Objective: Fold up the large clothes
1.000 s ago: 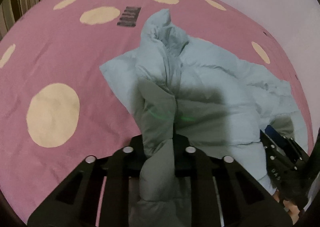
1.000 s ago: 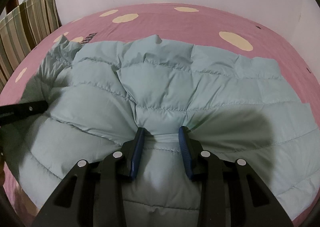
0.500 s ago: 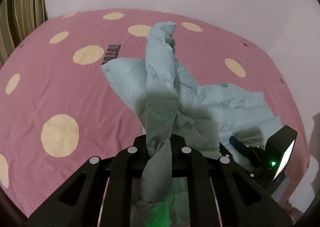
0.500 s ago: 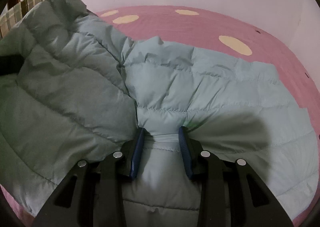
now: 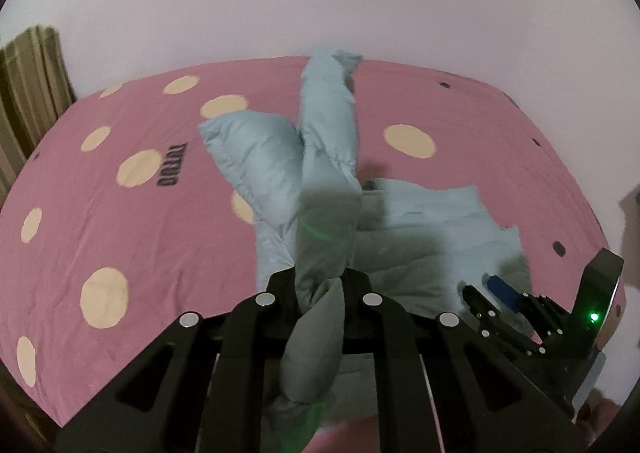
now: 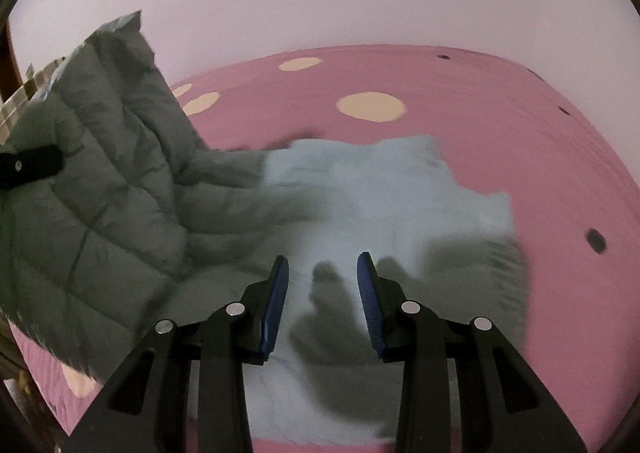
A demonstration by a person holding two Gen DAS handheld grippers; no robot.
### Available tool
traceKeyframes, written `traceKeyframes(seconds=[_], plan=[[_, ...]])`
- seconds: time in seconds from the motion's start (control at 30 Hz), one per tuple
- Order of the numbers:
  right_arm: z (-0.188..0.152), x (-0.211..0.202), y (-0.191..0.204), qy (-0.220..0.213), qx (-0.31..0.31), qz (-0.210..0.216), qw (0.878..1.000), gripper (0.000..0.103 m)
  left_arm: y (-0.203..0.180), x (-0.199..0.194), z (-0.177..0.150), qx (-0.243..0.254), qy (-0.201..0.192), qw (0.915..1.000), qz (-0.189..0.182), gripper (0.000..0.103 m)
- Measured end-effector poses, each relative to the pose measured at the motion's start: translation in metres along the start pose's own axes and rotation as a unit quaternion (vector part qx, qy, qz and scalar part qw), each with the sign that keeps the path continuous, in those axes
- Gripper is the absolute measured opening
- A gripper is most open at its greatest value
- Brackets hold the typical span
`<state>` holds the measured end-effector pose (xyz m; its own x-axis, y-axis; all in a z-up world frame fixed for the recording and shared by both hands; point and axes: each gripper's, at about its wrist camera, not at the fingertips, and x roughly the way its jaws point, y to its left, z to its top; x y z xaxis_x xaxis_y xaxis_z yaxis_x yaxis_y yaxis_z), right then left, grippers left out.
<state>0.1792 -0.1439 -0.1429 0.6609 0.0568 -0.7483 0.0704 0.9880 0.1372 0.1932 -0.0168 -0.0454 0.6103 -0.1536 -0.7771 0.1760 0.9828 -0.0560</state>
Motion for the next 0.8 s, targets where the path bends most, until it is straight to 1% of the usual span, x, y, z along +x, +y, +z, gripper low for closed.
traceKeyframes(seconds=[0.13,0.23,0.4,0.63,0.73,0.8], plan=[[-0.009,-0.012,-0.039,-0.002,0.025,-0.008,1.000,0.036,-0.051,0.011,0.001,0.032,0.004,0.9995,-0.004,0.010],[-0.013,-0.017,-0.065,-0.004,0.045,-0.012,0.999,0.036,-0.081,0.022,-0.001,0.053,0.009,0.9985,-0.002,0.010],[-0.023,-0.020,-0.088,0.002,0.064,-0.023,0.998,0.036,-0.126,0.053,-0.014,0.066,0.030,0.9973,-0.005,0.010],[-0.035,-0.020,-0.109,0.011,0.084,-0.035,0.996,0.036,-0.164,0.092,-0.042,0.061,0.053,0.9967,-0.003,0.010],[-0.039,-0.022,-0.116,0.013,0.095,-0.041,0.995,0.036,-0.177,0.096,-0.049,0.071,0.049,0.9963,0.005,0.011],[-0.041,-0.025,-0.118,0.014,0.098,-0.044,0.994,0.036,-0.183,0.093,-0.050,0.074,0.044,0.9963,0.000,0.014]])
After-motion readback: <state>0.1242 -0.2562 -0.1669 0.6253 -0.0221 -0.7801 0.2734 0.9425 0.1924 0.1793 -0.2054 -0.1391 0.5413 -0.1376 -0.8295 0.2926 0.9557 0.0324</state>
